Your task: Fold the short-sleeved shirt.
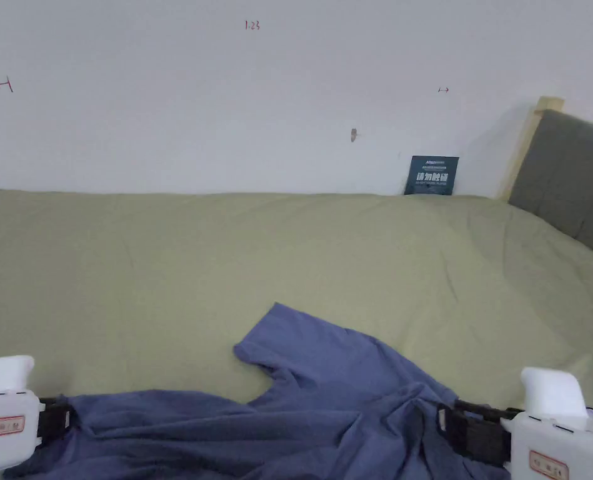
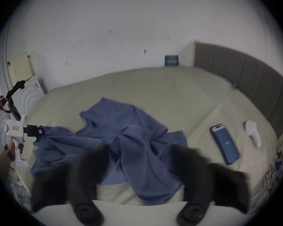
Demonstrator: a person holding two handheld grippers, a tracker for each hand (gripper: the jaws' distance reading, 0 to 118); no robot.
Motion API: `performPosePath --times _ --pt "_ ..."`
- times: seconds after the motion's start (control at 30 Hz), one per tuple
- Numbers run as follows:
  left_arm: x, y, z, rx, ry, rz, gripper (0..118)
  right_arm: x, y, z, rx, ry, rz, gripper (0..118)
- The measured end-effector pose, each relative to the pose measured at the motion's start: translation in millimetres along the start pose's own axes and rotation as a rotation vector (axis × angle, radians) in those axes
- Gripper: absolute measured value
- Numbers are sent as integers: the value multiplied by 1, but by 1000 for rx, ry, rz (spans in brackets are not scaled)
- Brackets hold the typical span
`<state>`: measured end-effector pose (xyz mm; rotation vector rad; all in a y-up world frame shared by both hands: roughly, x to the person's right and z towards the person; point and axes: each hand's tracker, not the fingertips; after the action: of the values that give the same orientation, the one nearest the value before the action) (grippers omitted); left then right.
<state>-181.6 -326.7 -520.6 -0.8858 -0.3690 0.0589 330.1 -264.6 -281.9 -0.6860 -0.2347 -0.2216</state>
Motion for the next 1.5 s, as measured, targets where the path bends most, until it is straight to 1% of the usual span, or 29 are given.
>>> performPosePath --times 0.03,0.1,0.17,0.23,0.27,0.3,0.33,0.37,0.4,0.43,0.47,0.5,0.53,0.57,0.63,0.73,0.77,0.8,0.83,0.93,1.1,1.2,1.37,1.5 --pt "1 0 -1 2 1 -7 1 4 3 -13 -30 75 -36 99" --pt "8 -2 2 4 -8 -3 1 5 6 -40 -85 92 -38 98" --pt "11 -4 2 2 -18 15 1 5 5 -60 -138 68 -58 98" --pt "4 -2 -4 5 -26 29 1 10 -2 -77 -171 45 -130 98" --pt "-1 -1 -8 6 -33 39 1 10 -7 -81 -200 40 -161 92" --pt "-2 -1 -10 5 -41 42 1 8 -9 -82 -213 7 -175 71" --pt "-3 0 -12 6 -43 43 1 5 -10 -79 -195 8 -161 26" --pt "4 -4 -7 5 -47 45 1 3 -12 -75 -170 23 -159 13" --pt "5 -4 -6 -2 -58 50 1 -1 -14 -69 -140 63 -143 13" --pt "4 -2 -6 -6 -78 60 1 -8 -12 -63 -114 26 -87 12" --pt "5 -1 -4 -5 -84 59 1 -14 -8 -59 -95 12 -27 12" --pt "10 0 3 14 -78 45 1 -19 -5 -54 -46 16 2 12" --pt "12 4 10 53 -69 17 1 -21 -1 -49 -4 38 20 12" --pt "13 9 18 93 -82 18 1 -25 6 -44 31 45 34 12" --pt "15 18 35 142 -107 44 1 -34 25 -36 59 66 51 12" --pt "20 39 63 208 -110 27 1 -47 54 -25 92 105 75 12" --pt "23 46 73 238 -108 13 1 -53 64 -22 110 106 87 12" --pt "27 54 83 262 -98 -8 1 -57 74 -21 132 100 122 12" --pt "30 62 94 282 -88 -19 1 -63 85 -18 143 90 138 12" --pt "38 84 126 367 -75 -39 1 -73 114 -9 192 111 134 12" --pt "45 120 167 434 -37 -80 1 -90 163 12 298 127 149 12" --pt "45 141 187 481 -15 -93 1 -102 191 26 357 129 182 12" --pt "38 178 209 547 3 -95 1 -118 238 39 422 140 202 12" --pt "32 205 217 582 18 -96 1 -125 273 39 466 158 193 12"
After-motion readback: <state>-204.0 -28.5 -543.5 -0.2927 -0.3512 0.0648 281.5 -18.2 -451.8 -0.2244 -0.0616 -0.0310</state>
